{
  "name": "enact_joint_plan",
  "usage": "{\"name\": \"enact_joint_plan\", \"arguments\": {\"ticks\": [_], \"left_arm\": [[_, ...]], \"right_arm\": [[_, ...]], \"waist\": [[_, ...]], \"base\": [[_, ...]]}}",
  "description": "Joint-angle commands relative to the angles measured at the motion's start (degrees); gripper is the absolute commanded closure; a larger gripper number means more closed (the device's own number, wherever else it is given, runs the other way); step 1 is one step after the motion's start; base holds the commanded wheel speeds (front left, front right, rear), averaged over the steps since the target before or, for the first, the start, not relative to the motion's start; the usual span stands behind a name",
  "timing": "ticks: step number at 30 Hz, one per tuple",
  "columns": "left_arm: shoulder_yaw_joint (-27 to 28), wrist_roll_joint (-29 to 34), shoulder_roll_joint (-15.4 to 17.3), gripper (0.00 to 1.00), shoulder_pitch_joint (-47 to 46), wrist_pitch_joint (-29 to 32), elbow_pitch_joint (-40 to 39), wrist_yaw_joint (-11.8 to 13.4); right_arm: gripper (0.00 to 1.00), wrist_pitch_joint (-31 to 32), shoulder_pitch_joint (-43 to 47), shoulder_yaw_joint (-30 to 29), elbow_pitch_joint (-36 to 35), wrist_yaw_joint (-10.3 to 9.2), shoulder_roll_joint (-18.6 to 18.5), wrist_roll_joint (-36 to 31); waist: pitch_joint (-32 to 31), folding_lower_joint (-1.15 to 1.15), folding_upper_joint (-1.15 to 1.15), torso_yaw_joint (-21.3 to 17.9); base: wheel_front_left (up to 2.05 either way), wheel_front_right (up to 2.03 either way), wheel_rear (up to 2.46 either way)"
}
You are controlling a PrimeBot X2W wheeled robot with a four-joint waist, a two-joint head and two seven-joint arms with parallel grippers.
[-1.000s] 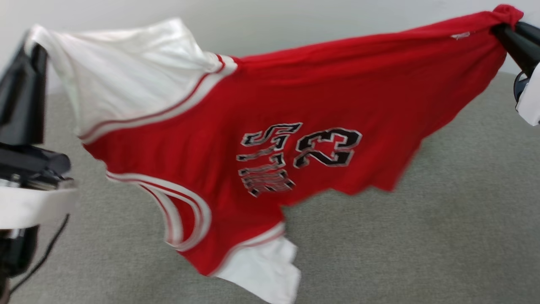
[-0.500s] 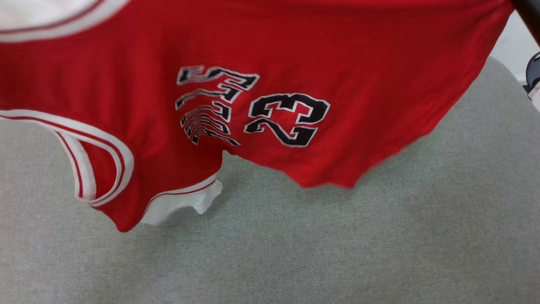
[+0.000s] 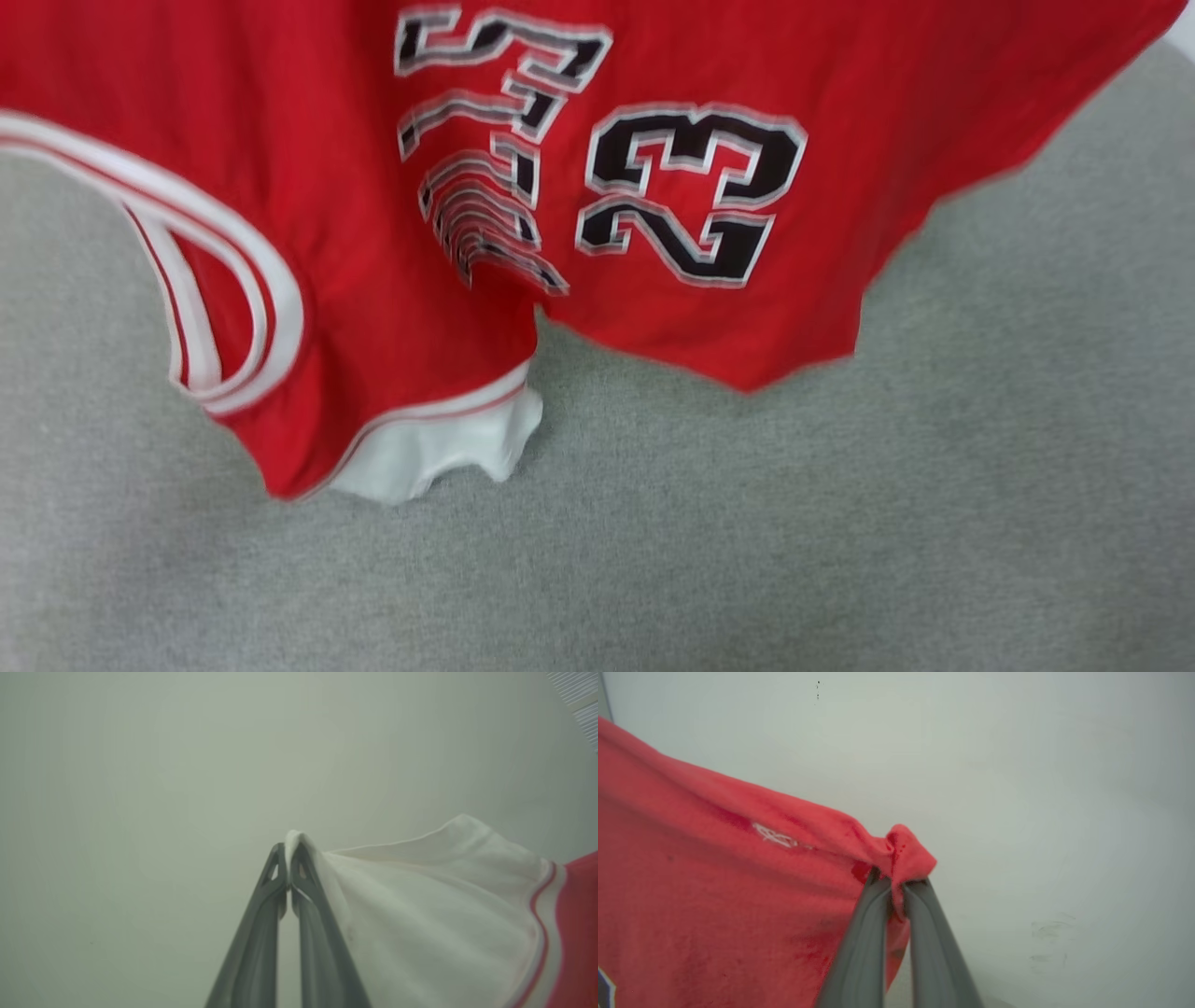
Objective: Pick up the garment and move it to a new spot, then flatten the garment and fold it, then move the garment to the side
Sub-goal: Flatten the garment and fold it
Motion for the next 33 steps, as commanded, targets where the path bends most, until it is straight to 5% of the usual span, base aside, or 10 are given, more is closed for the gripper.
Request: {"name": "enact_joint_plan", "arguments": {"ticks": [1,8,15,20,26,33], "left_arm": [[-0.46,0.34,-0.36,1.0,-2.45,0.2,1.21,-0.64],[-5.69,3.32,-3.07,1.0,-19.36,1.05,11.14,-6.73],[-11.35,8.76,-10.56,1.0,-41.58,0.03,26.68,-11.81],[-13.88,11.71,-16.48,1.0,-53.58,-3.42,38.56,-13.26],[-16.14,12.72,-21.32,1.0,-55.51,-8.71,48.22,-14.06],[-18.78,11.89,-26.79,1.0,-39.7,-12.52,52.39,-15.23]], "right_arm": [[1.0,-0.28,-1.94,-0.13,0.35,-0.04,-0.62,-0.91],[1.0,-2.99,-12.94,2.28,4.99,-0.05,-3.18,-5.67],[1.0,-9.46,-28.03,4.24,16.82,-0.06,-2.31,-13.05],[1.0,-15.52,-37.73,3.91,26.05,-0.07,-0.58,-19.33],[1.0,-23.19,-40.78,4.42,34.98,-0.06,2.18,-24.31],[1.0,-32.01,-30.12,5.4,45.19,-0.06,5.9,-25.11]], "waist": [[3.79,0.0,0.0,0.82],[13.83,0.0,0.0,1.85],[20.52,0.0,0.0,2.35],[24.13,0.0,0.0,3.42],[25.82,0.0,0.0,4.86],[23.08,0.0,0.0,6.4]], "base": [[0.0,0.0,0.0],[0.0,0.0,0.0],[0.0,0.0,0.0],[0.0,0.0,0.0],[0.0,0.0,0.0],[0.0,0.0,0.0]]}}
